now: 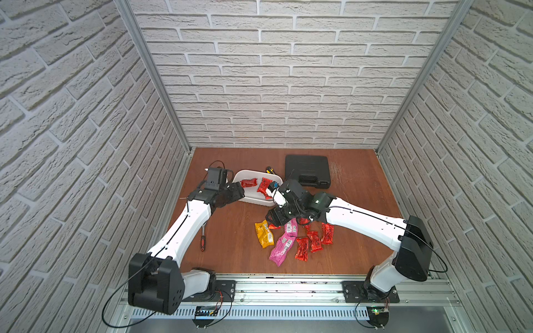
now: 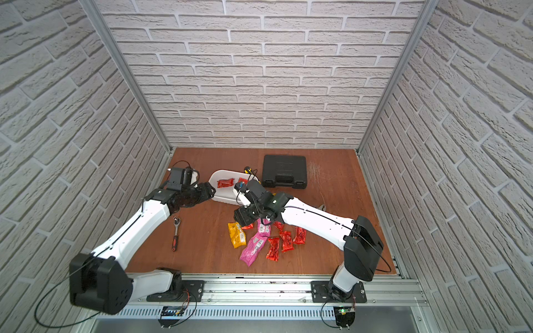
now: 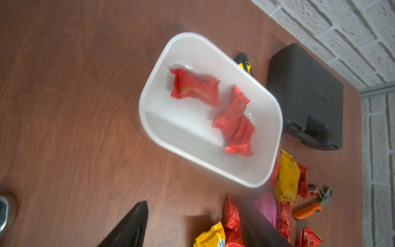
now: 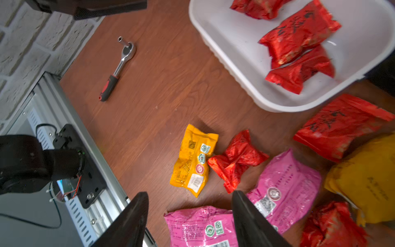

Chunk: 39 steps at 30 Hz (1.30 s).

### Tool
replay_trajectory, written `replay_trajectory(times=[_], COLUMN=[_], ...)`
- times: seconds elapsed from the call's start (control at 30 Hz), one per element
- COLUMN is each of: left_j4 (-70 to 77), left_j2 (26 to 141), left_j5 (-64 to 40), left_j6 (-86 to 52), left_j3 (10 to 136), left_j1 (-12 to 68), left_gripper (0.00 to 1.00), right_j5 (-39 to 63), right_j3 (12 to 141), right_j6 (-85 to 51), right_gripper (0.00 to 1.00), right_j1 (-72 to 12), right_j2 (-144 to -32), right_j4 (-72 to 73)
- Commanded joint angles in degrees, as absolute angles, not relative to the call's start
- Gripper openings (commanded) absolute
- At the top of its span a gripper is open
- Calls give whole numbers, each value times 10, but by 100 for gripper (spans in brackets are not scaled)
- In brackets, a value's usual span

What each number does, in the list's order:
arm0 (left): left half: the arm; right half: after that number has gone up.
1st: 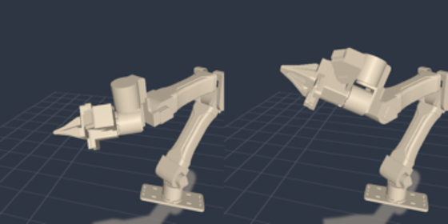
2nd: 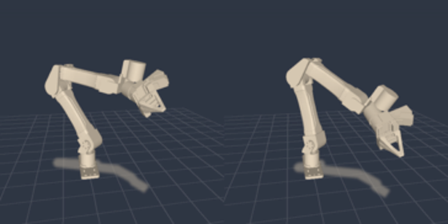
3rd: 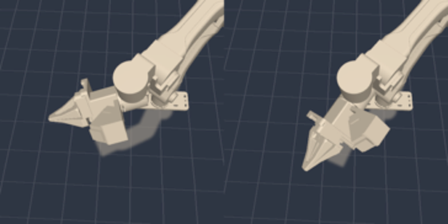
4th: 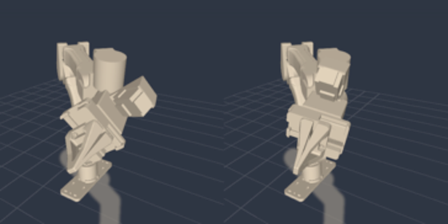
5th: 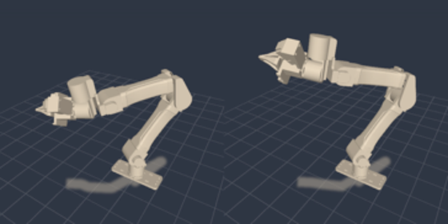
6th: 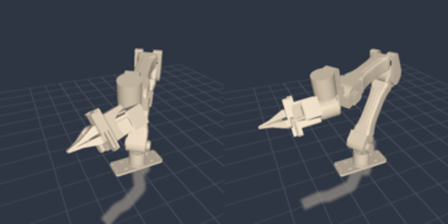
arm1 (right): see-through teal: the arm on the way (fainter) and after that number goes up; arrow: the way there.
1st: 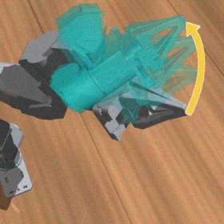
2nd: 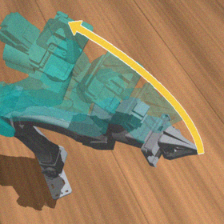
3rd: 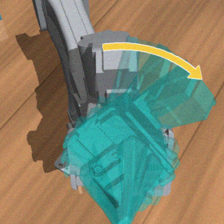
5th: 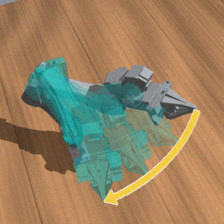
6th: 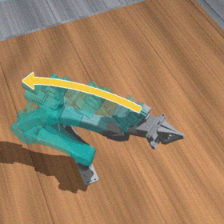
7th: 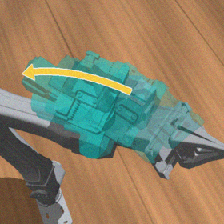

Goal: Take the tea bags out of the storage box
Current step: Place the tea bag at the center of the board, then pick up the tea bag from the storage box.

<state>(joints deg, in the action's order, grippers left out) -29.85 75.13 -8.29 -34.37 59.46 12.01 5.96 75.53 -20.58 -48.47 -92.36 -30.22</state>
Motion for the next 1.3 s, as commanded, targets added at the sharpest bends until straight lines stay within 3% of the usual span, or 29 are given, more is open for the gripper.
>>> replay_trajectory(times=[0.0, 0.13, 0.57, 1.03, 1.13, 1.27], left_j4=[-332, -447, -439, -468, -468, -476], left_j2=[820, 927, 1075, 1216, 1233, 1248], left_j5=[-124, -87, 48, 42, 32, 21], left_j6=[-153, -6, 304, 345, 341, 336], left_j3=[669, 779, 883, 1014, 1030, 1047], left_j1=[116, 117, 163, 164, 164, 164], left_gripper=[70, 63, 68, 56, 50, 33], right_j5=[36, 12, 20, 34, 38, 40], right_j3=[748, 717, 658, 703, 706, 709], right_j6=[-232, -259, -277, -265, -265, -265], right_gripper=[66, 65, 65, 65, 64, 64], right_j1=[-461, -431, -348, -304, -298, -292], right_j2=[-915, -887, -833, -861, -864, -864], right_j4=[-284, -272, -247, -265, -267, -272])
